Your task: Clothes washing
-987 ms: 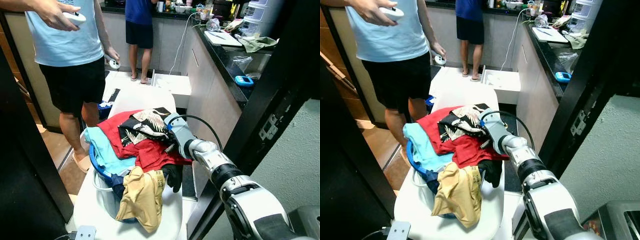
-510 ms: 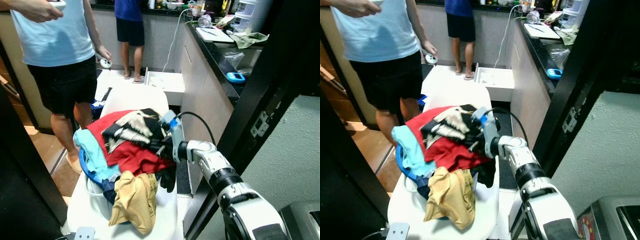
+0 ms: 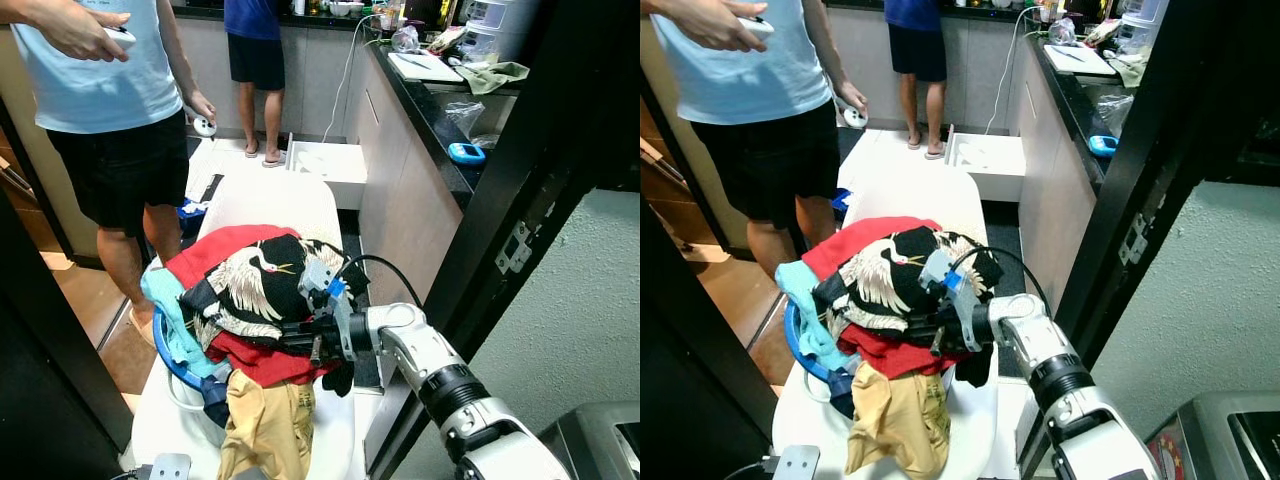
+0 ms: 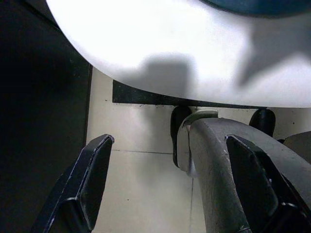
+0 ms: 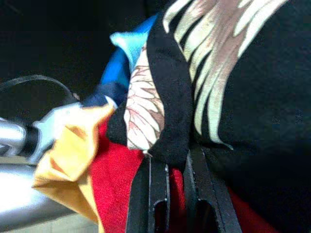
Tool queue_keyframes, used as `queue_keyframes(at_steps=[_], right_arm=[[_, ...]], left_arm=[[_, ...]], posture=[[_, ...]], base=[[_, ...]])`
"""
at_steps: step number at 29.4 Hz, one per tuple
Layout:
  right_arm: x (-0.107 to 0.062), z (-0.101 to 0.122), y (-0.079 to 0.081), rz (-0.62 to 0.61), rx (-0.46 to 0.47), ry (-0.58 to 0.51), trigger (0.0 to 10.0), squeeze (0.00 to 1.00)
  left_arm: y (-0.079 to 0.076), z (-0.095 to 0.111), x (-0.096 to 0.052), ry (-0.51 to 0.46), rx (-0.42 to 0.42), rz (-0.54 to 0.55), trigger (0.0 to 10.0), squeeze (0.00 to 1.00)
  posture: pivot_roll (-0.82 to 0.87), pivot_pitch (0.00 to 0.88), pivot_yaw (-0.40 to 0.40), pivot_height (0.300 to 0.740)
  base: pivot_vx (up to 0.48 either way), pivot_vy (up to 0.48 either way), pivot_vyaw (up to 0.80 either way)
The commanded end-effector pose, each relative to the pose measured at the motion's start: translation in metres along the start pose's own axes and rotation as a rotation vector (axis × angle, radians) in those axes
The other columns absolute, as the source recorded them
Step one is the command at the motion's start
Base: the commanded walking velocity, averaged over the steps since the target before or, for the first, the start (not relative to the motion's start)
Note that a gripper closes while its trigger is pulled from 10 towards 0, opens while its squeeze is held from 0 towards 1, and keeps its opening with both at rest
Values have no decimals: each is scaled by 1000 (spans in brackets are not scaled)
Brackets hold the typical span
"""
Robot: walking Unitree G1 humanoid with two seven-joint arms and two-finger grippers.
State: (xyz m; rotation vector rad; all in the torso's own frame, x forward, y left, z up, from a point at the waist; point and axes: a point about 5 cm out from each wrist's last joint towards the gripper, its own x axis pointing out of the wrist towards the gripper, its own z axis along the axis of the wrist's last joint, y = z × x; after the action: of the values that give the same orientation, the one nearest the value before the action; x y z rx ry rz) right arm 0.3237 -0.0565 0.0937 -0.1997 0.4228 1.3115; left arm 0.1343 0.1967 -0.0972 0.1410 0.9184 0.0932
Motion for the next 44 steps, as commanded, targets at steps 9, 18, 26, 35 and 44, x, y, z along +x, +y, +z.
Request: queue_keyframes(at_steps=[9, 18, 26, 35, 44], right_arm=[[4, 3, 3, -22, 109, -56, 10000, 1000], [-4, 26, 13, 120, 135, -218, 10000, 1000], [2, 56, 5, 35, 234, -344, 10000, 0], [8, 55, -1, -83, 324, -330, 10000, 0], [16, 36, 5, -138, 296, -309, 10000, 0]], left_arm=[[-5, -21, -6, 92, 12, -33, 10000, 0], [-6, -25, -7, 110, 14, -37, 10000, 0], [-6, -27, -8, 118, 16, -41, 10000, 0], [-7, -29, -9, 125, 16, -42, 10000, 0], [-7, -32, -10, 135, 17, -45, 10000, 0]], posture=[[175, 0, -93, 740], [175, 0, -97, 740], [176, 0, -99, 740], [176, 0, -97, 740], [173, 0, -89, 740]], base=[[0, 0, 0], [0, 0, 0], [0, 0, 0], [0, 0, 0], [0, 0, 0]])
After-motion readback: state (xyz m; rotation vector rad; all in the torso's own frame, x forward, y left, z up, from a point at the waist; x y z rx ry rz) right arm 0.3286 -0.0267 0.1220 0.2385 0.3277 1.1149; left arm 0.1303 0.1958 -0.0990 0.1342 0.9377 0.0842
